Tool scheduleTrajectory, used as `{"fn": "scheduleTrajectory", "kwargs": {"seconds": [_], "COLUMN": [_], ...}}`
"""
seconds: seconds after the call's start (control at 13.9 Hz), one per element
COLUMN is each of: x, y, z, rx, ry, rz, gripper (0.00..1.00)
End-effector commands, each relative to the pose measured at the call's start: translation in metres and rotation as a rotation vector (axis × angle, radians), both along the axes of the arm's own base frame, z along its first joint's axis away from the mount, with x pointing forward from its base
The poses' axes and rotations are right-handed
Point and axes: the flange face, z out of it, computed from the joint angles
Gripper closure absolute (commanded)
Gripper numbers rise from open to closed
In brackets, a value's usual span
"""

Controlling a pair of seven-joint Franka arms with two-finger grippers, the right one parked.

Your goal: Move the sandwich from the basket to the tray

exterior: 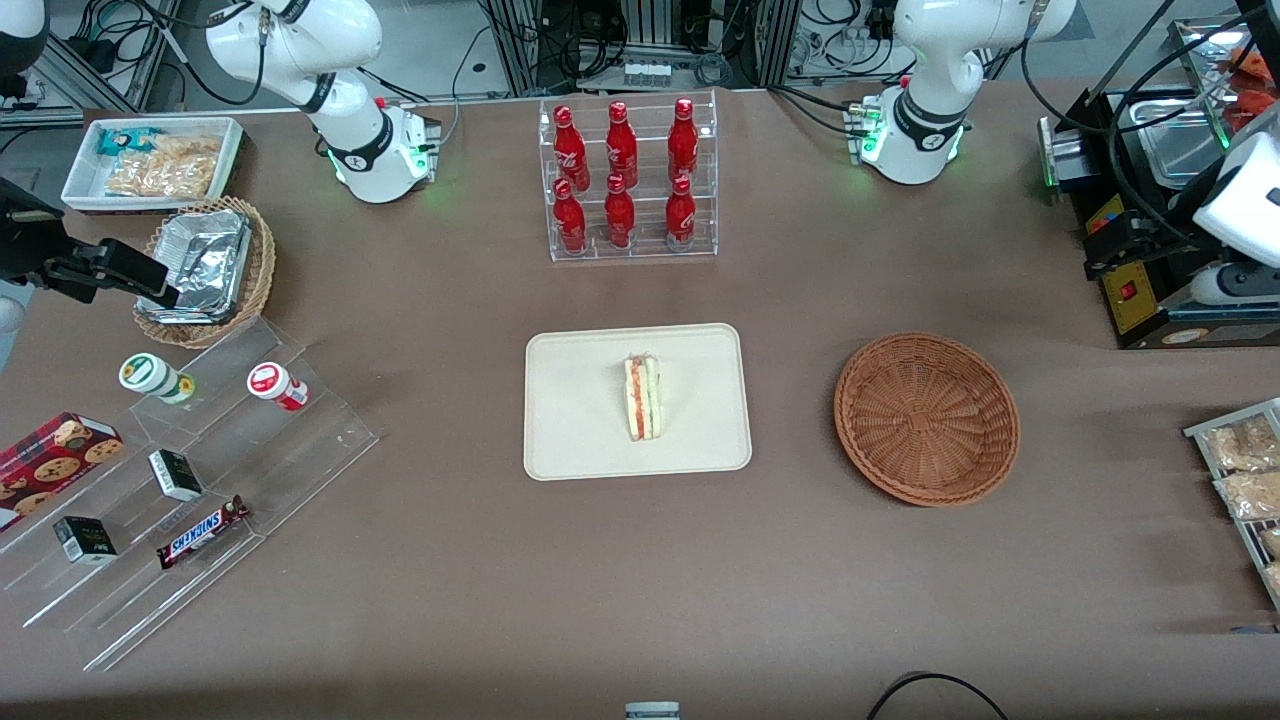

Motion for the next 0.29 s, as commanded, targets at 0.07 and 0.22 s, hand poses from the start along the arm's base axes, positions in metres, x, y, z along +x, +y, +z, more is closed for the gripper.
{"fn": "scheduleTrajectory", "kwargs": {"seconds": [0.07,0.22], "x": [-0.0045,-0.004], "y": [0.0019,0.0012], "z": [0.0116,0.0129], "rx": [-0.019,-0.015], "ry": [-0.018,-0.023], "rz": [0.018,0.058], "gripper": [0.0,0.0]}}
